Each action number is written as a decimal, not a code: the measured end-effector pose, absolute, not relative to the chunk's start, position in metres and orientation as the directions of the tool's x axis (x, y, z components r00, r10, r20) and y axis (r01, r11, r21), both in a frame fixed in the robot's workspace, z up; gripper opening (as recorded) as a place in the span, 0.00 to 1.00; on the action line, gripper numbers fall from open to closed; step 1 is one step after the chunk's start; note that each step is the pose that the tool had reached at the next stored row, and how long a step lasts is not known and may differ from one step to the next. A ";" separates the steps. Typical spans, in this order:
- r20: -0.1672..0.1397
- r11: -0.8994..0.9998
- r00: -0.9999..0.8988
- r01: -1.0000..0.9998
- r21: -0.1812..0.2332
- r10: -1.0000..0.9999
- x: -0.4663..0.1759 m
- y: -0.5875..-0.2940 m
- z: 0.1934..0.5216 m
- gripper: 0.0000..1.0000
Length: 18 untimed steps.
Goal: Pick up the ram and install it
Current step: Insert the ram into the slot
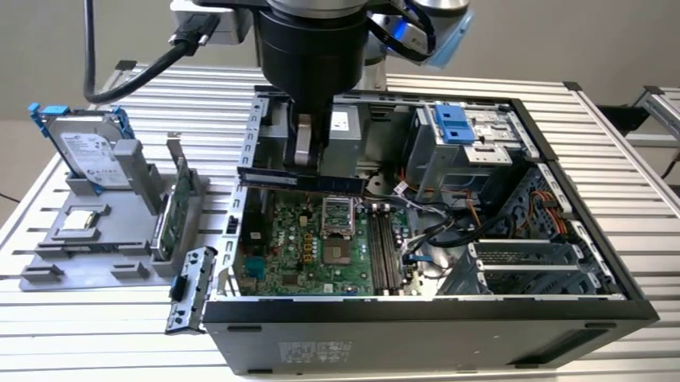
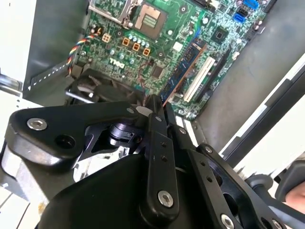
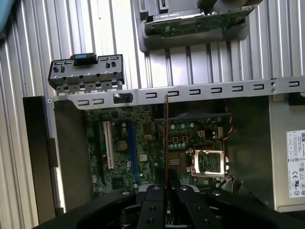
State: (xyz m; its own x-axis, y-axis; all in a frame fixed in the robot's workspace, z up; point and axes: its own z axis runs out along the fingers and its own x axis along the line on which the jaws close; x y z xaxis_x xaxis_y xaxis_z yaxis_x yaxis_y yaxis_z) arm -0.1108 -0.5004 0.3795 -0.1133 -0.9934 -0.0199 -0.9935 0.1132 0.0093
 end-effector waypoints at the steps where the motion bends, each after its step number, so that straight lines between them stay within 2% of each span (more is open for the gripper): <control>1: -0.020 0.115 -0.115 -0.993 0.009 -0.993 -0.109 -0.500 0.379 0.00; 18: -0.020 0.149 -0.149 -0.989 0.009 -0.989 -0.078 -0.500 0.377 0.00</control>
